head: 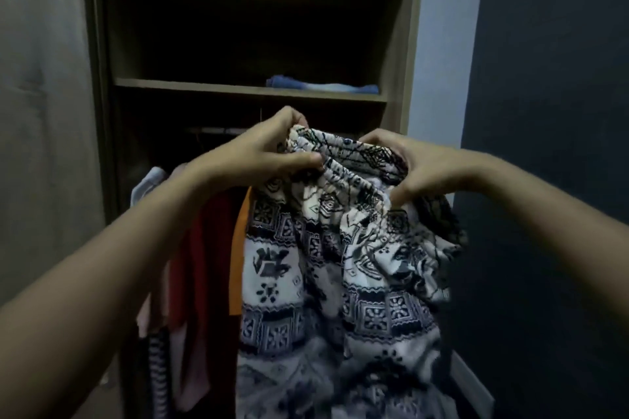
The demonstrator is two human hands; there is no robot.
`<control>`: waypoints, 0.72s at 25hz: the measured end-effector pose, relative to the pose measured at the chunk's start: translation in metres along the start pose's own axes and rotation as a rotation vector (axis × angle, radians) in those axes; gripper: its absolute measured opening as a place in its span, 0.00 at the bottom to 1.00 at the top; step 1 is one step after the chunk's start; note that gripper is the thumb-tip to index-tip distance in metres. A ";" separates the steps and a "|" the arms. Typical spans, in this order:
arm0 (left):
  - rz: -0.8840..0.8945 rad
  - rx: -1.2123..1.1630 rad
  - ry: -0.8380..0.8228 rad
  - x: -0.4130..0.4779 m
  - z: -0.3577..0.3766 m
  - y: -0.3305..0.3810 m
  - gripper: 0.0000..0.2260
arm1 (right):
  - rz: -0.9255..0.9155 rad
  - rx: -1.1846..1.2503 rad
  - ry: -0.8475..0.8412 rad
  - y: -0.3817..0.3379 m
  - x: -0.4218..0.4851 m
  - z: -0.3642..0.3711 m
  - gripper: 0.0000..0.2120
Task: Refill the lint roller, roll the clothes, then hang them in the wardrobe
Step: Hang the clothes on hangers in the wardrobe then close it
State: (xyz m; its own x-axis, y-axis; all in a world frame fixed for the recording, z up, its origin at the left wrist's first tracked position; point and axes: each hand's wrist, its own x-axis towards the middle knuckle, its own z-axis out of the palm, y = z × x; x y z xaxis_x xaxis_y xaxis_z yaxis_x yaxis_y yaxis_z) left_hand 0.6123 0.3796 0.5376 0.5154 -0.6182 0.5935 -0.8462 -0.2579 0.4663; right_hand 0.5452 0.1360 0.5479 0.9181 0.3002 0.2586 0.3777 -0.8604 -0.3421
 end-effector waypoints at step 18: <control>-0.200 0.367 0.211 -0.044 -0.042 -0.083 0.11 | -0.049 -0.344 -0.011 0.024 -0.017 0.173 0.17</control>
State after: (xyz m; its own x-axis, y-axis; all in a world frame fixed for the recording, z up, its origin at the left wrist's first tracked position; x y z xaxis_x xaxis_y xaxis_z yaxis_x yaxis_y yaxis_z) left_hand 0.6654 0.4590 0.5009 0.6572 -0.3751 0.6537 -0.7000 -0.6254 0.3449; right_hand 0.5594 0.1821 0.3789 0.9020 0.3470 0.2570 0.3603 -0.9328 -0.0050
